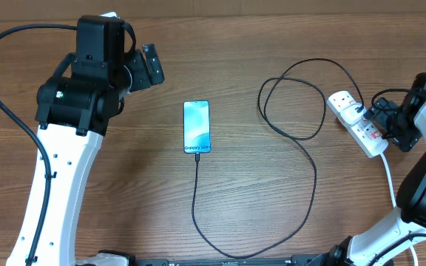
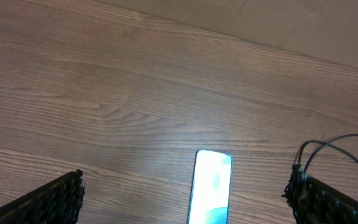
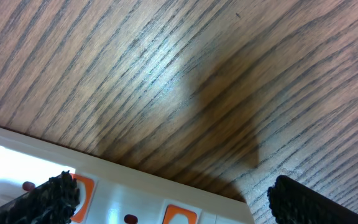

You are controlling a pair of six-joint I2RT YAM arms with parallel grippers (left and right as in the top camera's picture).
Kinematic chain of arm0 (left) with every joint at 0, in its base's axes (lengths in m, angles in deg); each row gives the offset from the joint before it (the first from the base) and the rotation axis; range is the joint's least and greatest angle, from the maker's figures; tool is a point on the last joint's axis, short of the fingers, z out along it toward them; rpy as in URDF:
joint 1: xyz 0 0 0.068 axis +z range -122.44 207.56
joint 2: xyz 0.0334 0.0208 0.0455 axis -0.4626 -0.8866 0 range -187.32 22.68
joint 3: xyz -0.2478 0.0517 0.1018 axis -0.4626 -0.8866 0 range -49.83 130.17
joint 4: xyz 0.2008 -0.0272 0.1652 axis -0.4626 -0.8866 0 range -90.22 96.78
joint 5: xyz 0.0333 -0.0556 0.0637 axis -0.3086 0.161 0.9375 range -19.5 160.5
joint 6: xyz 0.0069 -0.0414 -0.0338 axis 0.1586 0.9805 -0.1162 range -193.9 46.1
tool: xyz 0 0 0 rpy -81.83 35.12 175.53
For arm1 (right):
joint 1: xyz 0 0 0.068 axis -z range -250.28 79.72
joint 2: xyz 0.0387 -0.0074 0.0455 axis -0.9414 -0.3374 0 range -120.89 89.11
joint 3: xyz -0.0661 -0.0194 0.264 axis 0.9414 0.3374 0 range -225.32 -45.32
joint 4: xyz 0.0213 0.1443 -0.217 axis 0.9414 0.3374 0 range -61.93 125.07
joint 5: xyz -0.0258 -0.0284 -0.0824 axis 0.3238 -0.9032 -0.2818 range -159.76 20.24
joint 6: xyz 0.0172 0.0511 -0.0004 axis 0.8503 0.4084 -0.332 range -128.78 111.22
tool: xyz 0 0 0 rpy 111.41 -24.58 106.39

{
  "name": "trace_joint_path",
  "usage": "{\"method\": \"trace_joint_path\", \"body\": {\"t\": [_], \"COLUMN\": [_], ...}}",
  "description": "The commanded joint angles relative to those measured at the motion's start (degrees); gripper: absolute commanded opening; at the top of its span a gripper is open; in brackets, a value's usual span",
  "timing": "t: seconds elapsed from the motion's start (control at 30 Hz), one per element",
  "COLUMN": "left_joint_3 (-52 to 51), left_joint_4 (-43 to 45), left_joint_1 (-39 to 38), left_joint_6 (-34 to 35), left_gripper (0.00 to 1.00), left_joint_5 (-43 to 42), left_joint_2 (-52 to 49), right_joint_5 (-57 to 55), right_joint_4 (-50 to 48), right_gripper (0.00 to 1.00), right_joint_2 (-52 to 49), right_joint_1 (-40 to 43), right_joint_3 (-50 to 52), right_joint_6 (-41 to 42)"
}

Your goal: Plug charger to phone and switch on socket

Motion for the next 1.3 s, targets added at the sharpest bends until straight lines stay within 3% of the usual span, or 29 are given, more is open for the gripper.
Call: {"method": "trace_joint_path", "body": {"t": [0.0,1.27], "left_joint_3": [-0.2,-0.2], "left_joint_4": [-0.1,-0.1], "left_joint_1": [-0.1,-0.1], "left_joint_6": [0.6,0.6], "left_gripper": [1.00,1.00], "left_joint_5": [0.7,0.7], "left_joint_2": [-0.1,-0.1], "right_joint_5": [0.5,3.3], "right_joint_4": [0.0,3.6], "right_gripper": [1.00,1.00], "right_joint_2": [-0.4,-0.4], "right_joint_1": [-0.2,-0.2], "right_joint_3": [0.5,0.6], "right_joint_6": [0.1,0.1]}}
